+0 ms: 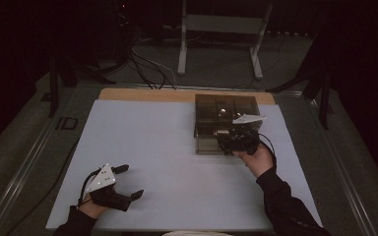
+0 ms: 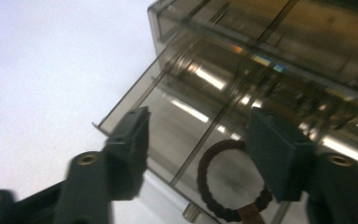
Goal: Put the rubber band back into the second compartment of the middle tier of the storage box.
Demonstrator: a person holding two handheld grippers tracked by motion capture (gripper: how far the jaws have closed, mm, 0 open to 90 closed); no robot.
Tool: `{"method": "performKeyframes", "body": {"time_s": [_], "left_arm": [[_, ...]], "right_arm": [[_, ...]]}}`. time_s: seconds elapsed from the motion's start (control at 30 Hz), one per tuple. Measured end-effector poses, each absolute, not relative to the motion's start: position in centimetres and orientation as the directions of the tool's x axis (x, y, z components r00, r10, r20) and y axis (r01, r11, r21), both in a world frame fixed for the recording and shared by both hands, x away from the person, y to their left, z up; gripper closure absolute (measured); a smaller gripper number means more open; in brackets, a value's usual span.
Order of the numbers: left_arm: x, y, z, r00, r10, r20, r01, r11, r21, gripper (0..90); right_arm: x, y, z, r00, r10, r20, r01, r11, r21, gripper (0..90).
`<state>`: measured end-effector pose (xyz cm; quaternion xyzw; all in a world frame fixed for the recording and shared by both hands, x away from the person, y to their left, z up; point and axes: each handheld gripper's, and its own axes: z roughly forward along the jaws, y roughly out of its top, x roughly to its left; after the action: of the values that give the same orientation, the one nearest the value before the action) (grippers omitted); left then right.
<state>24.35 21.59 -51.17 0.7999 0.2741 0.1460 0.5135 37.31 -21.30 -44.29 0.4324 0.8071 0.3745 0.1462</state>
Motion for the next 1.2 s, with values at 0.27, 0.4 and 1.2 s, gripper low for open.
{"method": "performKeyframes", "body": {"time_s": [0.27,0.4,1.2], "left_arm": [[24.4,21.6,-51.1,0.806,0.59,-0.051,0.289,-0.317,0.903,0.9],[24.4,21.6,-51.2,0.806,0.59,-0.05,0.29,-0.319,0.902,0.9],[24.4,21.5,-51.2,0.807,0.588,-0.053,0.292,-0.32,0.902,0.9]], "right_arm": [[36.6,-22.1,-43.5,-0.537,0.841,0.062,0.574,0.31,0.758,2.8],[36.3,-22.8,-43.3,-0.545,0.837,0.05,0.566,0.324,0.758,1.4],[33.4,-26.1,-44.3,-0.497,0.865,0.064,0.594,0.285,0.752,0.0]]}}
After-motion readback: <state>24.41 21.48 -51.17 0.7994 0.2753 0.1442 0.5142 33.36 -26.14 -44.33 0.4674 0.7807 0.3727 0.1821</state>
